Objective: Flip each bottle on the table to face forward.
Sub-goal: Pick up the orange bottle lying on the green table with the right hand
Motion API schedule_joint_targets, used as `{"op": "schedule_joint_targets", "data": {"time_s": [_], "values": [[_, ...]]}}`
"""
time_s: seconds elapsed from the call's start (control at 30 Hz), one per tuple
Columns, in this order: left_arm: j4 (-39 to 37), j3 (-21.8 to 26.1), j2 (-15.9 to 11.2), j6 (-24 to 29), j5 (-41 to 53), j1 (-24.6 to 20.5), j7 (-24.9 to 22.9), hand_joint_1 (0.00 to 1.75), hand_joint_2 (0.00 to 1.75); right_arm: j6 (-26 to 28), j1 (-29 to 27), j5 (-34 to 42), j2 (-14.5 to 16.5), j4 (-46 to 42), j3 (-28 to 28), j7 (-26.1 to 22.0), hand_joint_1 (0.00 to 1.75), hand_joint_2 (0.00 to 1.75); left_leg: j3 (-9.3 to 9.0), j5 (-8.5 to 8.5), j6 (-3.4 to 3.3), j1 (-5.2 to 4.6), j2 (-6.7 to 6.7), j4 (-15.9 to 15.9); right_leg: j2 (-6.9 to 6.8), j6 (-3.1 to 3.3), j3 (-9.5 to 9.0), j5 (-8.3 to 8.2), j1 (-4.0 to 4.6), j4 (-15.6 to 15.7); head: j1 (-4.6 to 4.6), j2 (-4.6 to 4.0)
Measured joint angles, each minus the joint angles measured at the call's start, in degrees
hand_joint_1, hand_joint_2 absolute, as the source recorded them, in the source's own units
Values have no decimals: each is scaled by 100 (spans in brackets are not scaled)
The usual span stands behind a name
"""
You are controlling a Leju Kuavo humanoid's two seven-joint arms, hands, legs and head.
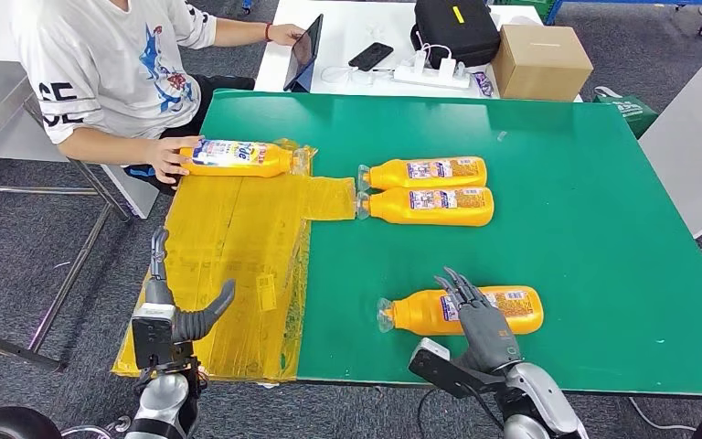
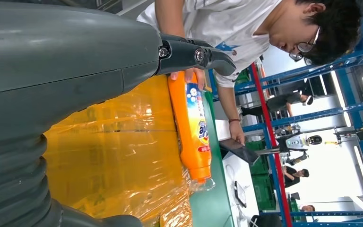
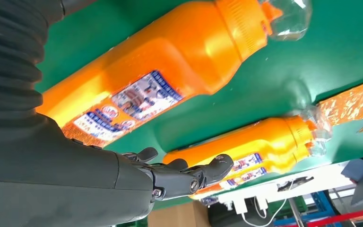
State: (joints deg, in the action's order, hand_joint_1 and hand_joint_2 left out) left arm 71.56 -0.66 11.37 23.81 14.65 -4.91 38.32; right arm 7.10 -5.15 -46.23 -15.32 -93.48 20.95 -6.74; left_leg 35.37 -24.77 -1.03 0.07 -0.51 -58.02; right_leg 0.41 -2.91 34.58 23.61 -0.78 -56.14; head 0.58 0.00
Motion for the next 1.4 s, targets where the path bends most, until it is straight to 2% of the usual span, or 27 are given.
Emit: {"op": "schedule_joint_targets", "data": {"time_s": [0.63, 0.87, 1.13, 1.4], "values": [[-285, 4, 20, -131, -17, -109, 66, 0, 175, -113, 62, -81, -272, -6, -26, 63, 0, 175, 1, 0, 0, 0, 0, 0, 0, 0, 0, 0, 0, 0, 0, 0], [-598, -8, 48, -256, -87, -270, 83, 0, 175, -391, 444, 209, -367, 582, -260, 156, 0, 175, 1, 2, -2, -2, 0, -1, 0, -1, -3, -2, -1, 0, 1, 0], [-638, -13, 56, -263, -93, -291, 83, 0, 175, -395, 508, 228, -370, 691, -299, 157, 0, 175, 1, 2, -2, -2, 0, -2, 0, -1, -3, -2, -1, 0, 1, 0], [-1102, -48, 101, -398, -148, -468, 50, 0, 175, -380, 1220, 145, -261, 1791, -530, 208, 0, 175, 1, 1, -2, -1, -1, -2, 0, -1, -2, -1, 0, 0, -1, 0]]}}
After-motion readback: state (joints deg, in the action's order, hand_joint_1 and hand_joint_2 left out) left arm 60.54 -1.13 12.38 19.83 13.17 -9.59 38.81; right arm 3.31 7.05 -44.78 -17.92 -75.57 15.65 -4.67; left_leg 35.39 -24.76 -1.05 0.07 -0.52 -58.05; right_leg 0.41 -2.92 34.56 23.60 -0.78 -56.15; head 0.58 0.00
